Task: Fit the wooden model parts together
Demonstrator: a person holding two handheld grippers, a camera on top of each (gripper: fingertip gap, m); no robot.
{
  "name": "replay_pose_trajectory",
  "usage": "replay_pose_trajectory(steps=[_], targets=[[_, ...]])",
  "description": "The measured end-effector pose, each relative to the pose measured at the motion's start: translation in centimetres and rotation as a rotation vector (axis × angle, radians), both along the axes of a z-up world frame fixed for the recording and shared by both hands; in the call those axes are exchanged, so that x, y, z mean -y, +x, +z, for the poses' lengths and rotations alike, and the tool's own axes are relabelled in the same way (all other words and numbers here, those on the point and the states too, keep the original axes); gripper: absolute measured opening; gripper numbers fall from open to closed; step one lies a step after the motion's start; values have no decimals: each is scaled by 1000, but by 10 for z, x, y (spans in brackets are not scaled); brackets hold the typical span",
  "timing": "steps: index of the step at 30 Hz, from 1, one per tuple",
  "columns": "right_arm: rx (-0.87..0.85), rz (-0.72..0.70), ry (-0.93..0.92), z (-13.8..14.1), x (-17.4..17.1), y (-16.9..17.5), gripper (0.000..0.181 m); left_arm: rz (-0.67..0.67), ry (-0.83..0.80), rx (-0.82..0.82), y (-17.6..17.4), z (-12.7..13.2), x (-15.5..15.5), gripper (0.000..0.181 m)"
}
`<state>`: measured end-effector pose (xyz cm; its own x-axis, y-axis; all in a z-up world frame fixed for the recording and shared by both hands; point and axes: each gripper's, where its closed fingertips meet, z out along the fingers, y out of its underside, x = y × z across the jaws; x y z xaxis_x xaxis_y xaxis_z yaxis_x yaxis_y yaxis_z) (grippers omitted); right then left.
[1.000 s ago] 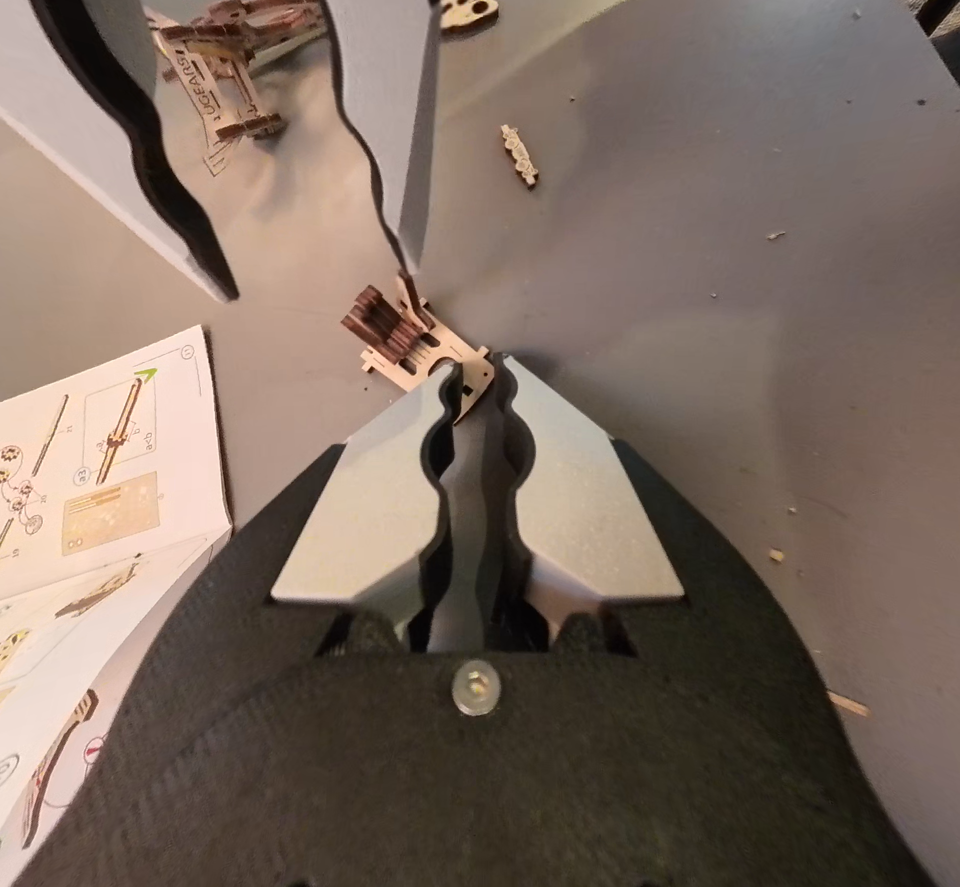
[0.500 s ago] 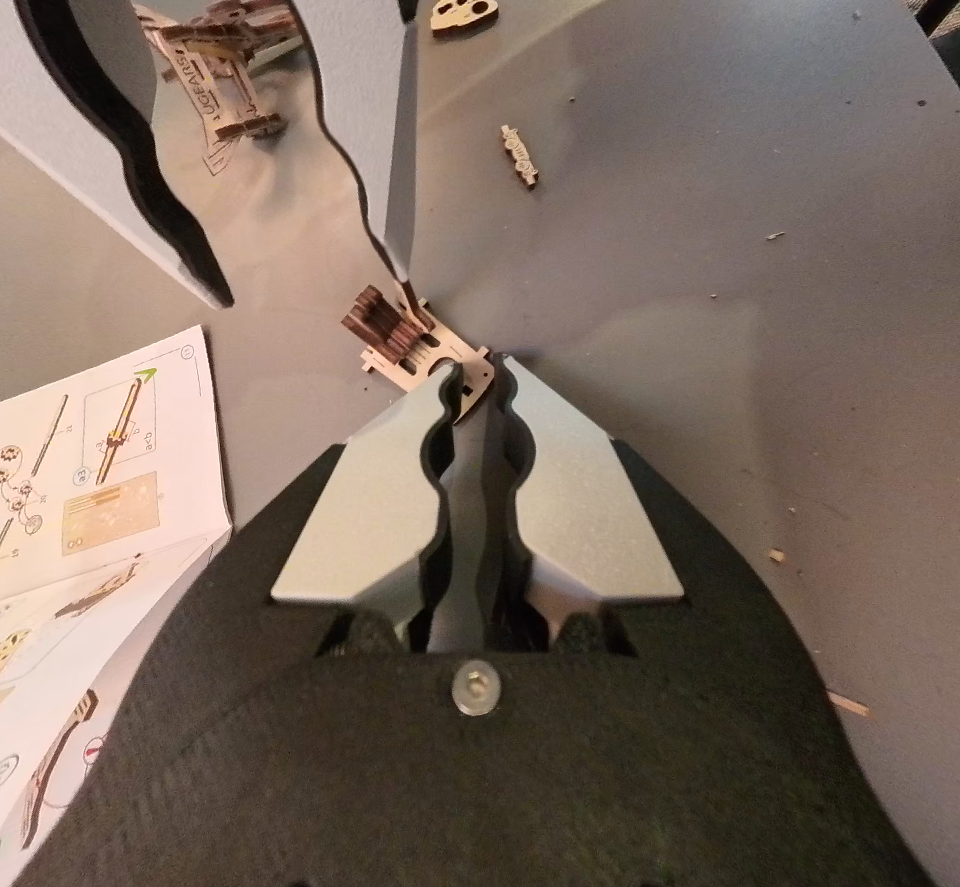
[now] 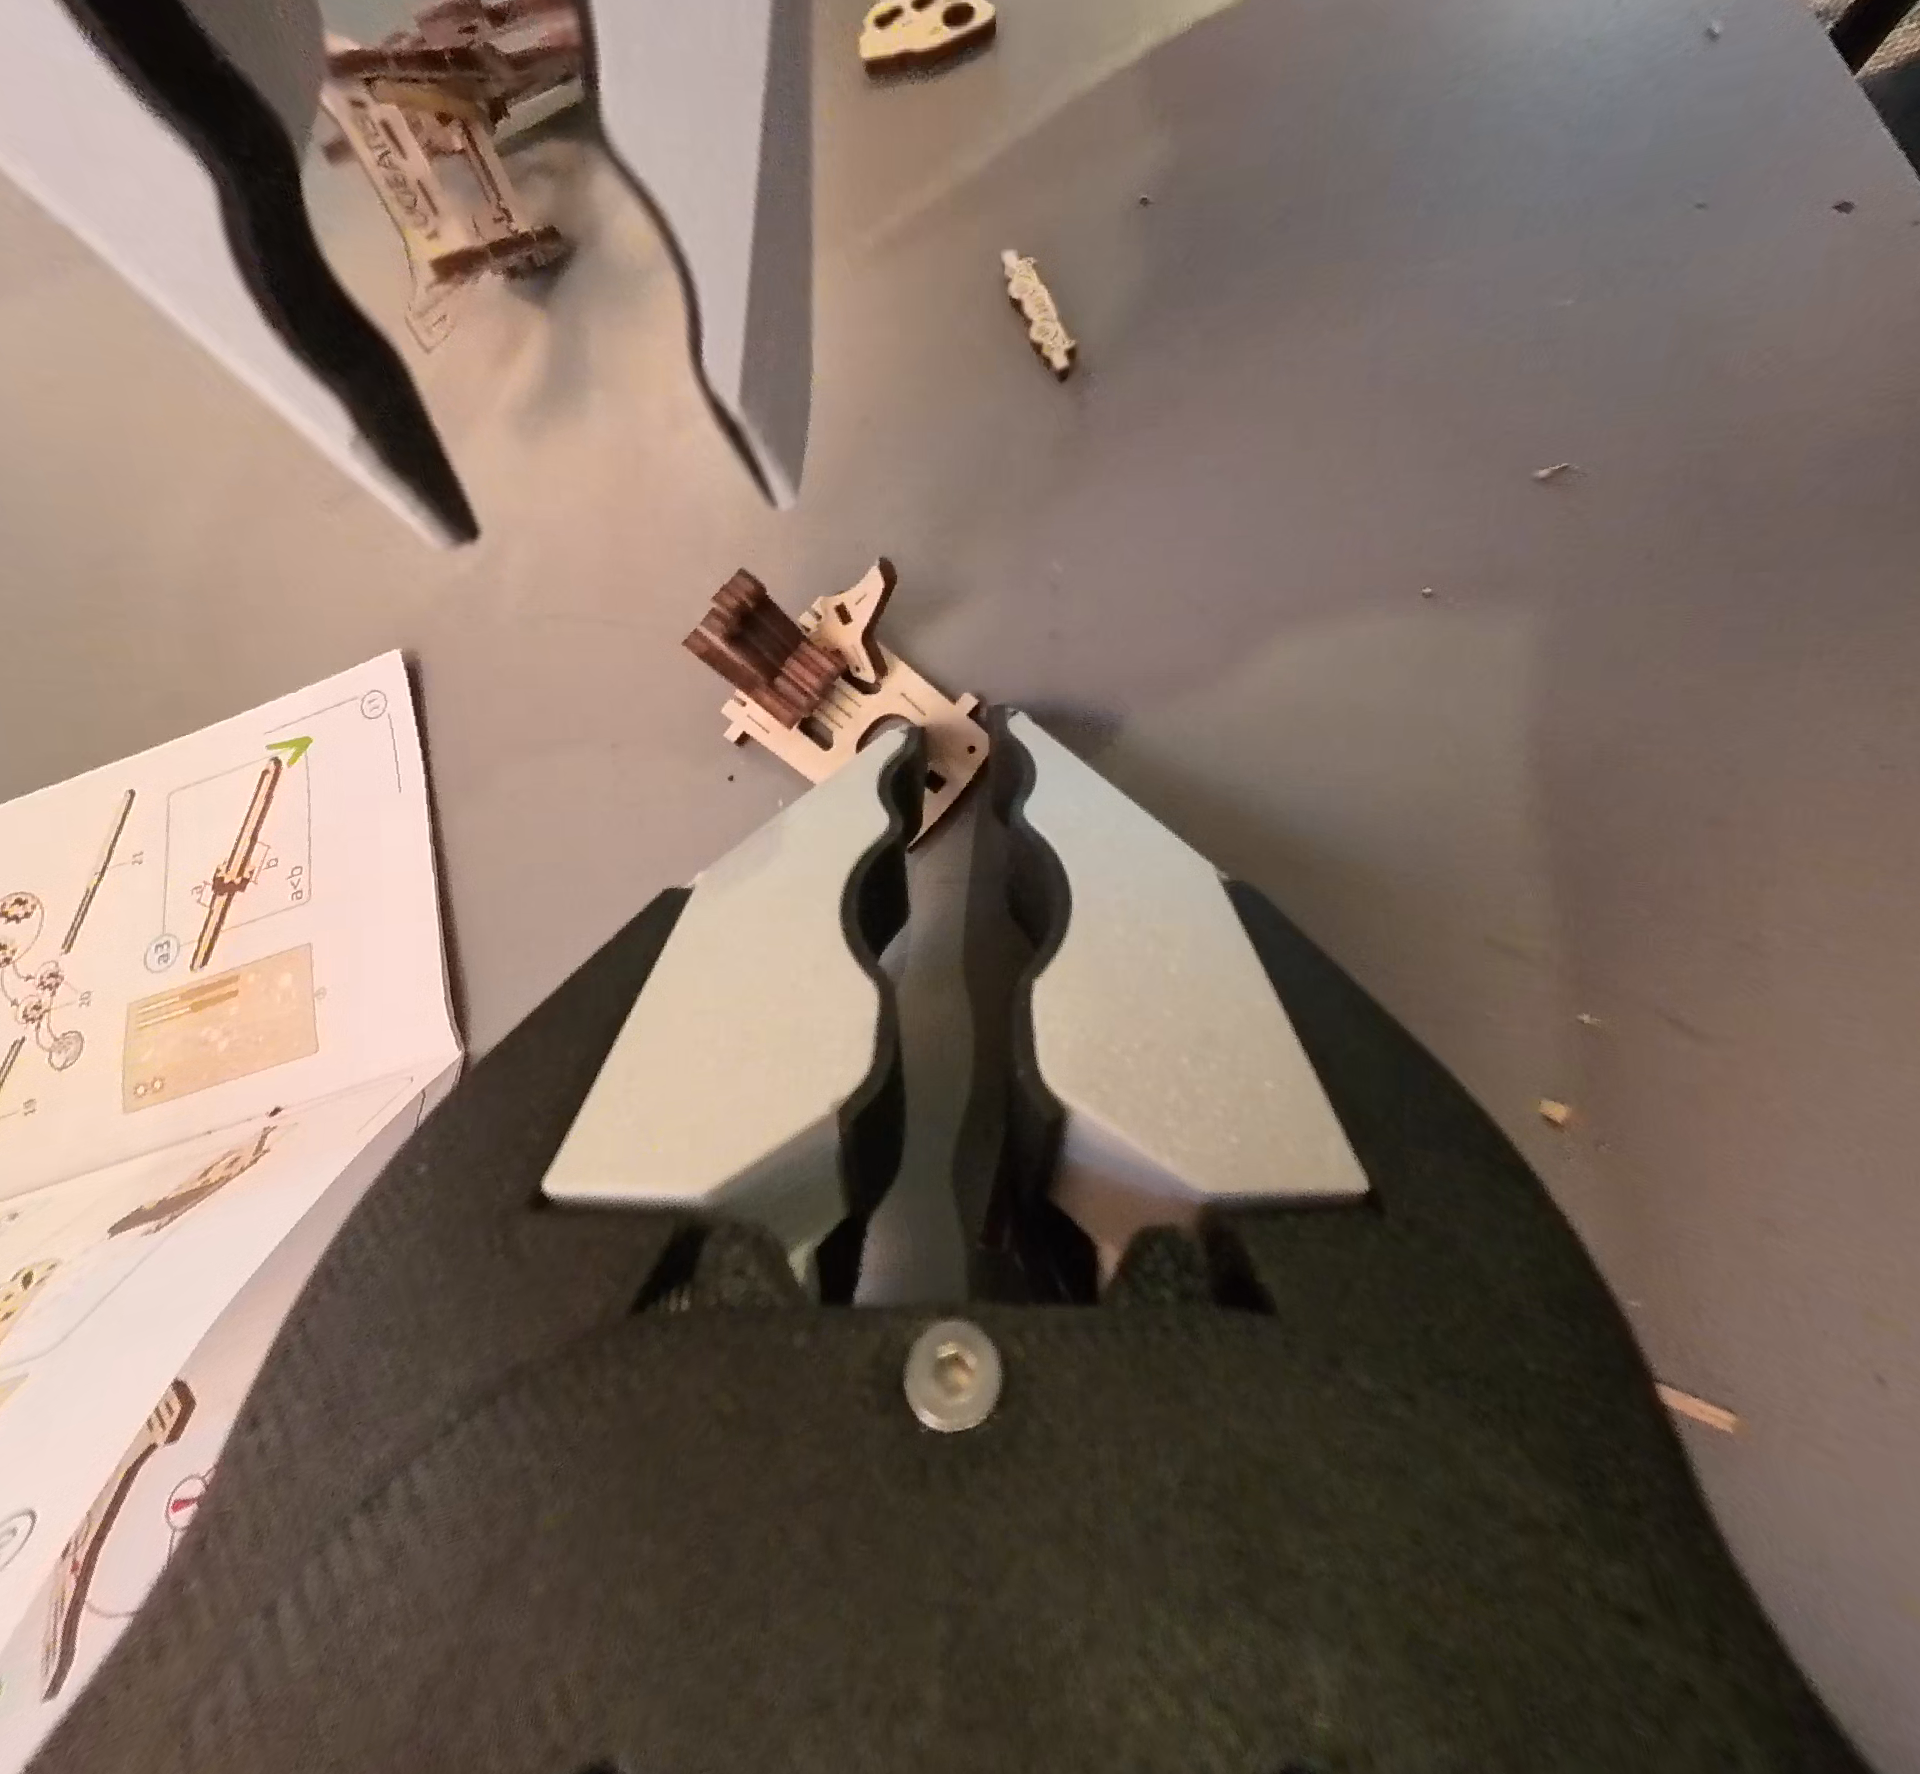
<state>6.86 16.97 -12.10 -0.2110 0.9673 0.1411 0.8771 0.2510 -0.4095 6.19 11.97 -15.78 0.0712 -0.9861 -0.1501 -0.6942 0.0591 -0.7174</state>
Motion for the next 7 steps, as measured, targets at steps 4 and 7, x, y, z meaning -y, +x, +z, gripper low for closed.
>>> replay_pose_trajectory(steps=[4, 7], targets=[[-12, -36, -51, 4, 15, 5, 46, 0, 0, 0, 0, 0, 0, 11], [-9, -118, -116, -13, 19, 6, 51, 0, 1, 0, 0, 0, 0, 11]])
